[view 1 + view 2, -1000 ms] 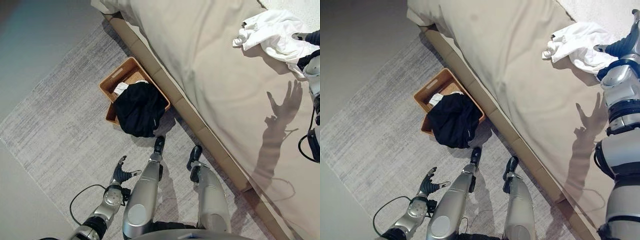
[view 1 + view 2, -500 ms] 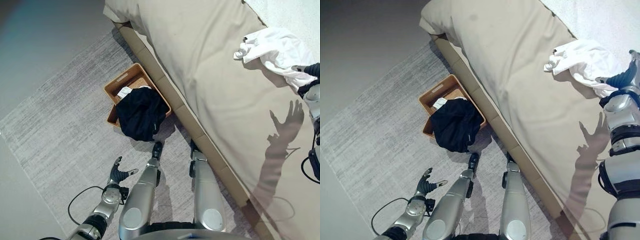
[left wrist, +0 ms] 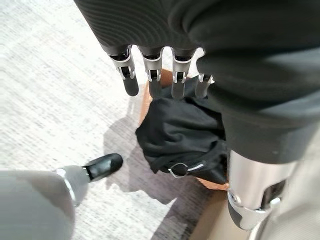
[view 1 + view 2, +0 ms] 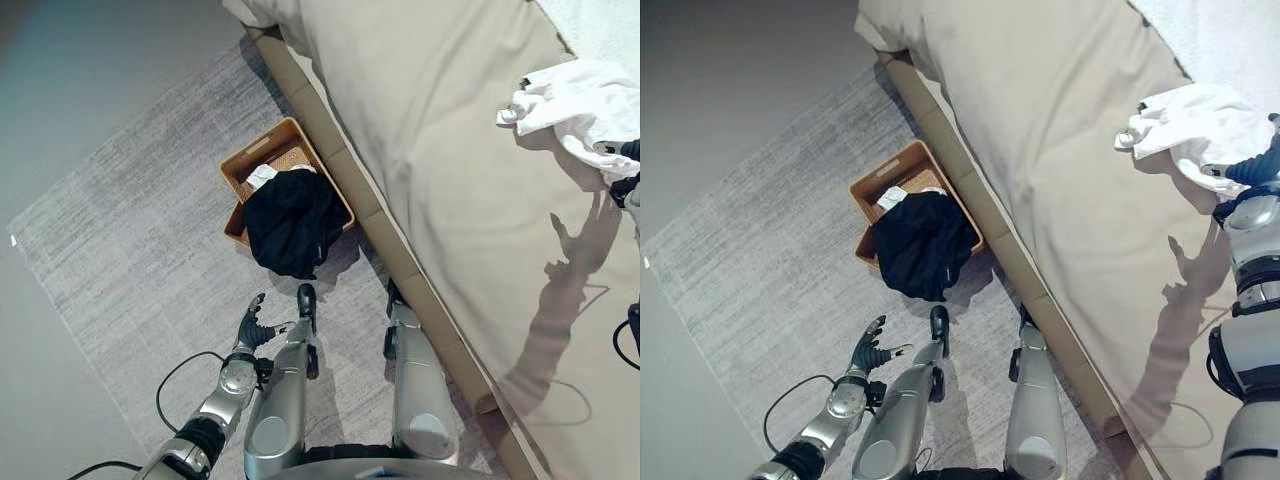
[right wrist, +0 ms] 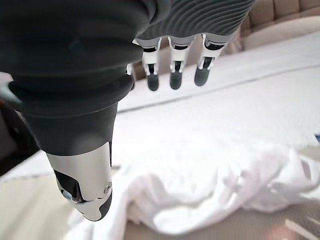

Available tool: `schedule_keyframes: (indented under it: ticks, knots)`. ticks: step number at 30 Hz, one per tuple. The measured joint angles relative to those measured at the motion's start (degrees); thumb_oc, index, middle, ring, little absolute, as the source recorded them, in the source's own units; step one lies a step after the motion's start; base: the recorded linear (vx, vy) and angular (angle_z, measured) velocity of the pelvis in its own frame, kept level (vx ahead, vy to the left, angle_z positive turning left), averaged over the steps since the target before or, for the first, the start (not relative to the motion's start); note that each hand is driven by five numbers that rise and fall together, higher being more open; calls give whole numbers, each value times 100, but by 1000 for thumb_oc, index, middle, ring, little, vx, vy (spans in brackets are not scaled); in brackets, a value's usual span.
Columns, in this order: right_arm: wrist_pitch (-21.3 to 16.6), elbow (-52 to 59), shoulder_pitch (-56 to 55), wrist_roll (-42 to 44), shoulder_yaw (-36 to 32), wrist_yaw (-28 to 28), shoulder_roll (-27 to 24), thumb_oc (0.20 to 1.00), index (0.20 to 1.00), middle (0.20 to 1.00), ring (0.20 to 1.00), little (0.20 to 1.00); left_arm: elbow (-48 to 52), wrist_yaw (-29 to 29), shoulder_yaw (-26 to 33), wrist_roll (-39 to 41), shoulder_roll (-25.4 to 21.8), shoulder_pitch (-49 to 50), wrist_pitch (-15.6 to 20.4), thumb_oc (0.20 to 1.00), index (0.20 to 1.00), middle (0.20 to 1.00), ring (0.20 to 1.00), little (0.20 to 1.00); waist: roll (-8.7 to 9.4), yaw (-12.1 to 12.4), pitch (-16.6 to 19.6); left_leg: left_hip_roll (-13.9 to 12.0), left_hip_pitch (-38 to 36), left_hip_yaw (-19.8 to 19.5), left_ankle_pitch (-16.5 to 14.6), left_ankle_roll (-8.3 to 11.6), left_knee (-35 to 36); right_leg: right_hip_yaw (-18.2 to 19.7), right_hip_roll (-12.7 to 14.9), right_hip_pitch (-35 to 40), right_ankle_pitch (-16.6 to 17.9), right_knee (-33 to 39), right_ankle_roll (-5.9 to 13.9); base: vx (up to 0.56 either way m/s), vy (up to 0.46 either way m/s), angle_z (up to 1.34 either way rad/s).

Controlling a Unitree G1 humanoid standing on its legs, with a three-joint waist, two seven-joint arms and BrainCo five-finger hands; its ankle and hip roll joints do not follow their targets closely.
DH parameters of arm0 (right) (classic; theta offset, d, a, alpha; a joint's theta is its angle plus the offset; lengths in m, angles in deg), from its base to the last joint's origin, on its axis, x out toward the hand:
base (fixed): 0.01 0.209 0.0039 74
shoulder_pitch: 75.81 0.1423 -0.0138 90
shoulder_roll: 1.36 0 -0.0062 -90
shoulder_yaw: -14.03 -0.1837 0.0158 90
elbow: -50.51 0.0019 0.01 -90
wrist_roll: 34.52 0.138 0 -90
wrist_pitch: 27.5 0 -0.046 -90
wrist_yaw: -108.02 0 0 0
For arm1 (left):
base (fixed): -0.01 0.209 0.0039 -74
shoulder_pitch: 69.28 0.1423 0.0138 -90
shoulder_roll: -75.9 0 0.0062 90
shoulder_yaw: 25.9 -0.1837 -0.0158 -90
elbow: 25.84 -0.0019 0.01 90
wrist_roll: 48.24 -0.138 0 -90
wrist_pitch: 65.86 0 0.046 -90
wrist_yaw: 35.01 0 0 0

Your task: Pick up clothes into the bucket

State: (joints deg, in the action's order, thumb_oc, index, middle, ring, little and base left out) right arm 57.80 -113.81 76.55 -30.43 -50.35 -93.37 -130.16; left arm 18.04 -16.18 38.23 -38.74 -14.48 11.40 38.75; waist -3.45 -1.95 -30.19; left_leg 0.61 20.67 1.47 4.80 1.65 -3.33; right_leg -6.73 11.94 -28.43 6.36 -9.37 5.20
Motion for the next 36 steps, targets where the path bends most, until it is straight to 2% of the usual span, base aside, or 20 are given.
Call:
schedule_keyframes:
  ticks: [8, 12, 22, 23, 24, 25, 27, 36]
  knots:
    - [50, -137, 287, -13, 4, 9, -34, 1000, 1000, 1000, 1000, 1000, -121, -55, 3, 2, -9, 2, -49, 1000, 1000, 1000, 1000, 1000, -372, 80, -19, 151, 142, -83, 39, 29, 133, -2, 185, -337, -267, -350, 148, 39, -33, 7]
    - [50, -194, 656, -17, 126, -4, -154, 1000, 1000, 1000, 1000, 1000, -53, -55, -21, 17, 19, -1, -58, 1000, 1000, 1000, 1000, 1000, -511, 126, -19, 241, 639, -101, 223, 52, 279, 144, 245, -1144, -394, -843, 112, 67, -63, 3]
    - [115, -254, 1442, -147, 690, -60, -237, 1000, 1000, 1000, 1000, 1000, 747, -37, -270, 67, 30, 59, -18, 1000, 1000, 1000, 1000, 1000, -544, 130, 2, 404, 1348, -1, 383, -87, 452, 596, 300, -2392, -560, -1594, 28, 45, -27, 0]
    - [117, -260, 1451, -150, 710, -71, -238, 903, 903, 903, 903, 903, 796, -31, -277, 86, 54, 69, -20, 1000, 1000, 1000, 1000, 1000, -555, 136, 8, 397, 1392, -3, 385, -94, 475, 618, 280, -2485, -576, -1664, 15, 24, -31, 0]
    - [116, -257, 1475, -158, 738, -86, -259, 598, 598, 598, 598, 598, 844, -30, -285, 87, 45, 83, -15, 1000, 1000, 1000, 1000, 1000, -555, 134, 8, 407, 1420, -4, 387, -93, 470, 616, 277, -2525, -597, -1728, 18, 33, -29, 3]
    - [116, -259, 1584, -166, 805, -137, -318, 420, 420, 420, 420, 420, 927, -17, -269, 92, 42, 93, 10, 1000, 1000, 1000, 1000, 1000, -562, 132, 13, 418, 1515, -7, 385, -93, 490, 656, 280, -2652, -623, -1769, -3, 32, -19, 4]
    - [119, -265, 1758, -166, 819, -188, -371, 200, 200, 200, 200, 200, 993, -6, -276, 147, 50, 96, 17, 1000, 1000, 1000, 1000, 1000, -563, 139, 14, 427, 1670, -5, 432, -138, 507, 728, 256, -2877, -629, -1856, -15, 20, -10, 1]
    - [117, -251, 1882, -114, 873, -291, -428, 200, 200, 200, 200, 200, 1070, 115, -295, 149, 64, 101, 39, 1000, 1000, 1000, 1000, 1000, -565, 127, 15, 477, 1727, -10, 538, -104, 519, 773, 284, -2983, -630, -1913, -13, 5, -4, -1]
